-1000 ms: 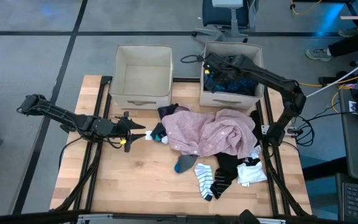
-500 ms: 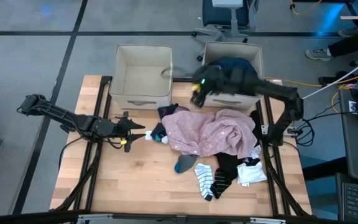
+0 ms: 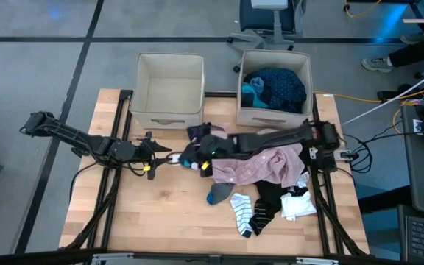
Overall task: Sort clothes
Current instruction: Put the bottom blue sock into the right laundry organizer, then put the blue sock into the right laundry organizer
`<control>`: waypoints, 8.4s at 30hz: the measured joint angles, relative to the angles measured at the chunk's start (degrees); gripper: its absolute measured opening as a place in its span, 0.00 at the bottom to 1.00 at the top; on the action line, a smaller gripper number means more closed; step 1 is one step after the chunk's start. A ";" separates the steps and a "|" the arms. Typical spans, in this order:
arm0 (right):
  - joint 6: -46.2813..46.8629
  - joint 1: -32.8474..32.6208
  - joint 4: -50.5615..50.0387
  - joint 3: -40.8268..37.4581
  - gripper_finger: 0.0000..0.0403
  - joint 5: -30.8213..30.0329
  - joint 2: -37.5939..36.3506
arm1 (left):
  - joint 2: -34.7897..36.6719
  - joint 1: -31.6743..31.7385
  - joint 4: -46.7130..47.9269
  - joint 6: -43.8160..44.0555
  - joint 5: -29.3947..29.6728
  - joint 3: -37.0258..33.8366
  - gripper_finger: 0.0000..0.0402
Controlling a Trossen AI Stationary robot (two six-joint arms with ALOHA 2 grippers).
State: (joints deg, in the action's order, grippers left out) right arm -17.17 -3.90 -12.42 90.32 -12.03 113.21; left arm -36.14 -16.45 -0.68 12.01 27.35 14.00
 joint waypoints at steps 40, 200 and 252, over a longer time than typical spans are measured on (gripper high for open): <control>0.80 -1.14 -9.27 0.02 0.02 -19.96 -7.32 | 0.02 1.95 0.19 0.00 0.20 -0.20 0.40; 15.78 13.55 25.90 -22.91 0.62 -8.28 1.21 | 0.00 28.24 -15.76 -22.97 -11.93 -2.34 0.40; -0.55 22.20 -1.53 -21.90 0.06 -41.28 -38.23 | 0.02 28.24 -14.91 -22.27 -11.91 -2.34 0.40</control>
State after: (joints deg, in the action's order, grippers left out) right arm -17.72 18.29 -13.95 68.42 -53.31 74.98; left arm -36.12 11.79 -15.59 -10.26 15.44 11.66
